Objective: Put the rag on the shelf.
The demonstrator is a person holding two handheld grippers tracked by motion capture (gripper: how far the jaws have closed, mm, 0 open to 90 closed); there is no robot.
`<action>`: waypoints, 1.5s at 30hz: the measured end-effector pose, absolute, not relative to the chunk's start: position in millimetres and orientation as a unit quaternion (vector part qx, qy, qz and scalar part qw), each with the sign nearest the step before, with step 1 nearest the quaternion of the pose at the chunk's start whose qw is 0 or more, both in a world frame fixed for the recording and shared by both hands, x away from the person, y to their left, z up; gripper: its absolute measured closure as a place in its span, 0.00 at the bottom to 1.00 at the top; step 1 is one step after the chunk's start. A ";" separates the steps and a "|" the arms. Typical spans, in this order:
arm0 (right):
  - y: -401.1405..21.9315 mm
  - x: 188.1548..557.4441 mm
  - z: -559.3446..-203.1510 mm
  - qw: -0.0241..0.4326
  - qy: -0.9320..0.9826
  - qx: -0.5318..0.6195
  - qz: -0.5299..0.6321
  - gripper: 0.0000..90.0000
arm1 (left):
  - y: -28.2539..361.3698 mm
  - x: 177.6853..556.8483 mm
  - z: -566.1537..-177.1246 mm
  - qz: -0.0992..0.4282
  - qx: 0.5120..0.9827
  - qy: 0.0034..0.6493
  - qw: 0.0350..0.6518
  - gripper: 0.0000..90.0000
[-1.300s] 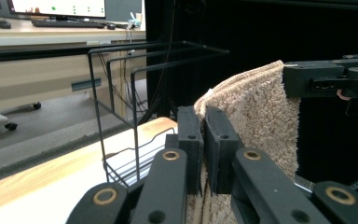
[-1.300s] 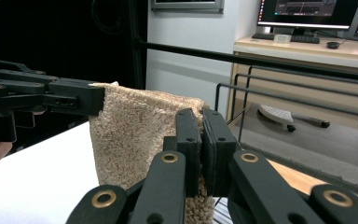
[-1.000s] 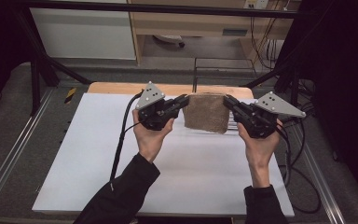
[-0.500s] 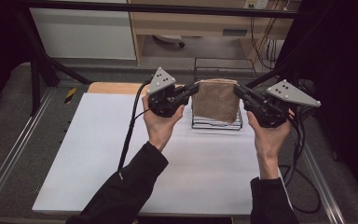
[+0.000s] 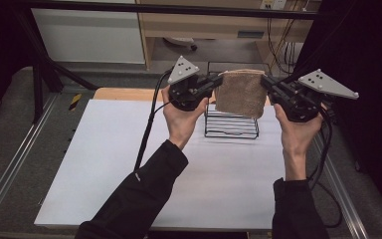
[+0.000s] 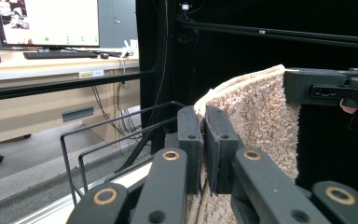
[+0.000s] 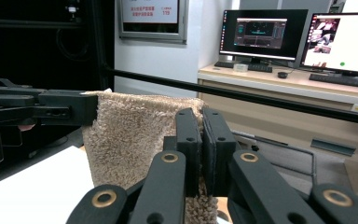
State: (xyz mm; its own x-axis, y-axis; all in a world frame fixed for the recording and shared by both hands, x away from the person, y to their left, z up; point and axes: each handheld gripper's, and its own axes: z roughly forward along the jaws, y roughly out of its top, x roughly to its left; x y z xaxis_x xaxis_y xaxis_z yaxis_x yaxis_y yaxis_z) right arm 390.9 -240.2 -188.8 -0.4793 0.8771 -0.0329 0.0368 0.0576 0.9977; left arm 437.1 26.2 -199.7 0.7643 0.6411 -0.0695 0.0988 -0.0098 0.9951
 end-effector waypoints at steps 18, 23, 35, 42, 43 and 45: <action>-246.1 415.7 -168.2 0.371 0.617 0.359 0.594 0.96 | 19.2 455.9 -173.5 0.223 0.669 0.274 0.655 0.95; -244.9 424.2 -167.7 0.369 0.615 0.358 0.597 0.96 | 19.4 463.4 -171.1 0.227 0.667 0.279 0.653 0.95; -241.5 446.5 -158.5 0.371 0.612 0.357 0.600 0.96 | 19.9 482.0 -163.8 0.236 0.661 0.287 0.653 0.95; -243.3 459.1 -159.7 0.370 0.613 0.359 0.599 0.96 | 16.9 492.9 -164.6 0.238 0.661 0.290 0.650 0.95; -243.8 461.1 -160.0 0.370 0.612 0.360 0.599 0.96 | 16.3 494.5 -164.6 0.240 0.662 0.290 0.648 0.95; -244.7 465.4 -160.6 0.368 0.613 0.360 0.599 0.96 | 14.4 498.4 -164.9 0.242 0.663 0.291 0.646 0.95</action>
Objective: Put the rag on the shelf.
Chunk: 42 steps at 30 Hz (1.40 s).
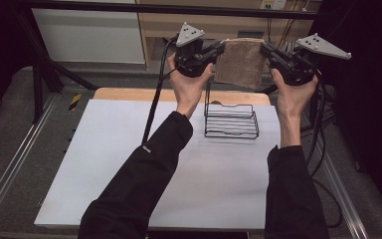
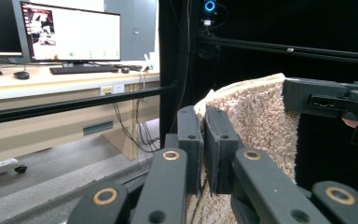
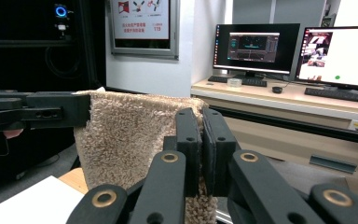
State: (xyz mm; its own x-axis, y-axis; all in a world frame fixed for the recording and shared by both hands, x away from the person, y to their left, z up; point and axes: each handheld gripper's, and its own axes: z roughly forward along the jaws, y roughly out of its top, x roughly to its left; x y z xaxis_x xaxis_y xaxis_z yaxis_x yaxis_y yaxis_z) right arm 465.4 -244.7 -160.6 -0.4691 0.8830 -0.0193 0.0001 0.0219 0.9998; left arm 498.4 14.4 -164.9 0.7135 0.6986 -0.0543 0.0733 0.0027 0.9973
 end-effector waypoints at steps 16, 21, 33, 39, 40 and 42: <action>-250.1 502.2 -170.1 0.364 0.624 0.366 0.587 0.96 | 9.0 527.1 -177.8 0.242 0.665 0.301 0.639 0.95; -249.9 509.4 -173.7 0.362 0.625 0.367 0.586 0.96 | 8.0 533.7 -183.0 0.240 0.667 0.305 0.636 0.95; -253.4 513.1 -191.4 0.350 0.634 0.370 0.583 0.96 | 8.1 533.0 -196.9 0.233 0.683 0.300 0.624 0.95; -255.5 510.1 -200.2 0.344 0.644 0.372 0.572 0.96 | 8.6 528.1 -203.3 0.235 0.695 0.291 0.614 0.95; -256.2 509.1 -201.7 0.343 0.645 0.373 0.571 0.96 | 8.2 526.7 -204.7 0.230 0.697 0.290 0.614 0.95; -257.6 506.5 -203.9 0.342 0.647 0.373 0.570 0.96 | 7.7 524.5 -206.6 0.225 0.699 0.287 0.615 0.95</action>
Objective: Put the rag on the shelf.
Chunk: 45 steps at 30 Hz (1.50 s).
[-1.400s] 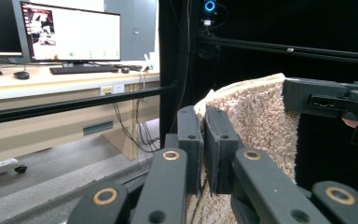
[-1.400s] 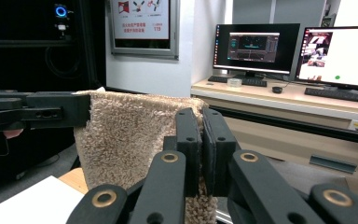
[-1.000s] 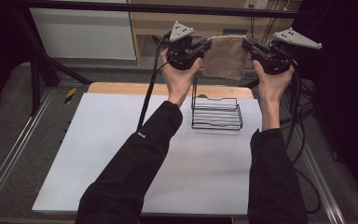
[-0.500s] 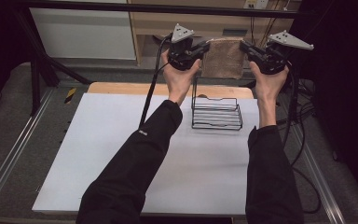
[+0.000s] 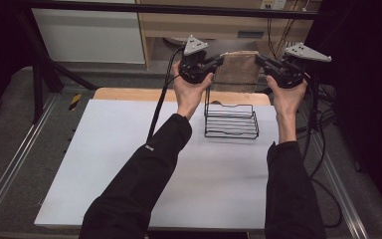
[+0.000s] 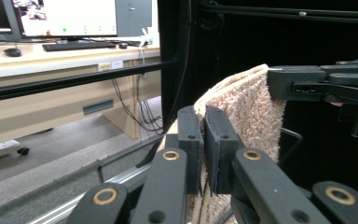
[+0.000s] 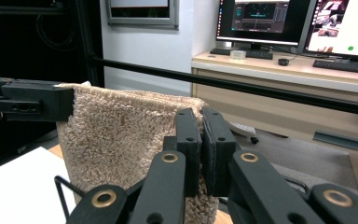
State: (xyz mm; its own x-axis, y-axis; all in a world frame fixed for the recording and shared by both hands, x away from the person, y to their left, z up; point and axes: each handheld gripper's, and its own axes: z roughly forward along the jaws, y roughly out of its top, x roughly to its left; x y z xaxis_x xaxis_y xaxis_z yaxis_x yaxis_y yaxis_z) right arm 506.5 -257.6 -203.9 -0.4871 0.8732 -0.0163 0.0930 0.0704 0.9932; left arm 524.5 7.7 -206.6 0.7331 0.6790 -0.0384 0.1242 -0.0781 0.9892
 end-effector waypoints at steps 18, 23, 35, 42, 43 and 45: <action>-261.4 489.9 -214.3 0.345 0.657 0.376 0.556 0.96 | 6.4 511.7 -218.7 0.214 0.717 0.271 0.606 0.95; -261.0 485.5 -218.1 0.346 0.660 0.376 0.551 0.96 | 7.0 509.8 -223.7 0.212 0.721 0.271 0.602 0.95; -259.4 471.8 -226.3 0.341 0.666 0.376 0.546 0.96 | 10.9 500.6 -232.2 0.194 0.738 0.267 0.589 0.94; -260.0 464.9 -233.9 0.337 0.670 0.373 0.546 0.95 | 10.7 496.2 -238.5 0.189 0.750 0.265 0.575 0.92; -260.1 464.5 -235.1 0.337 0.670 0.373 0.547 0.95 | 10.6 495.6 -239.8 0.188 0.753 0.265 0.572 0.92; -260.7 463.6 -238.3 0.335 0.670 0.373 0.548 0.95 | 10.7 494.8 -241.5 0.187 0.756 0.265 0.570 0.92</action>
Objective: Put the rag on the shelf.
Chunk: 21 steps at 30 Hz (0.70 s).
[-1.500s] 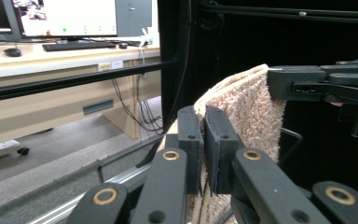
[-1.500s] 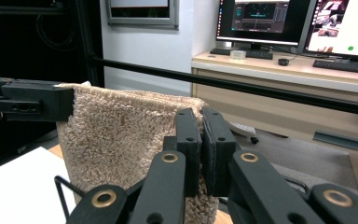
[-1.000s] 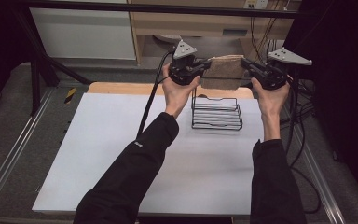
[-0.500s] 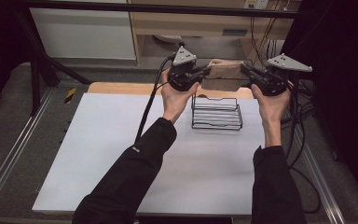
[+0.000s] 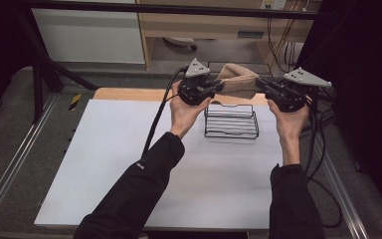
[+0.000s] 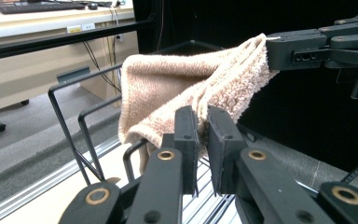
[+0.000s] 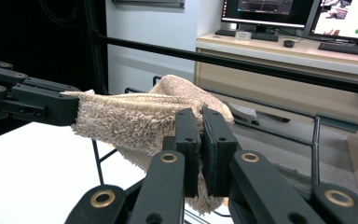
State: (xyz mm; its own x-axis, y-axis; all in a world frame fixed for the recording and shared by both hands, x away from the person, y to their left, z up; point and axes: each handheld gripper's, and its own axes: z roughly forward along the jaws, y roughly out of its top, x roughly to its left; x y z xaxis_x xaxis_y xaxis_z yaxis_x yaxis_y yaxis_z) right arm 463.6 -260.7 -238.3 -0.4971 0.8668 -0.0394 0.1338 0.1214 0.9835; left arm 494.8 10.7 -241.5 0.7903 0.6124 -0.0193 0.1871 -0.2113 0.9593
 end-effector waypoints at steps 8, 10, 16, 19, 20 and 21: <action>-262.7 460.7 -244.4 0.332 0.674 0.366 0.548 0.96 | 12.5 494.3 -241.7 0.176 0.764 0.262 0.563 0.90; -263.2 460.0 -246.5 0.331 0.675 0.365 0.549 0.96 | 12.4 494.6 -242.3 0.172 0.769 0.262 0.557 0.90; -264.6 459.3 -250.6 0.329 0.678 0.364 0.547 0.96 | 13.9 493.1 -238.6 0.164 0.771 0.262 0.558 0.87; -264.6 458.7 -250.9 0.330 0.679 0.362 0.547 0.96 | 15.8 491.4 -231.9 0.164 0.766 0.257 0.566 0.86; -264.6 458.5 -251.4 0.331 0.679 0.361 0.547 0.96 | 15.8 490.8 -230.0 0.163 0.764 0.256 0.570 0.86; -264.4 458.5 -252.0 0.331 0.680 0.361 0.546 0.95 | 15.3 490.3 -228.7 0.161 0.763 0.254 0.573 0.87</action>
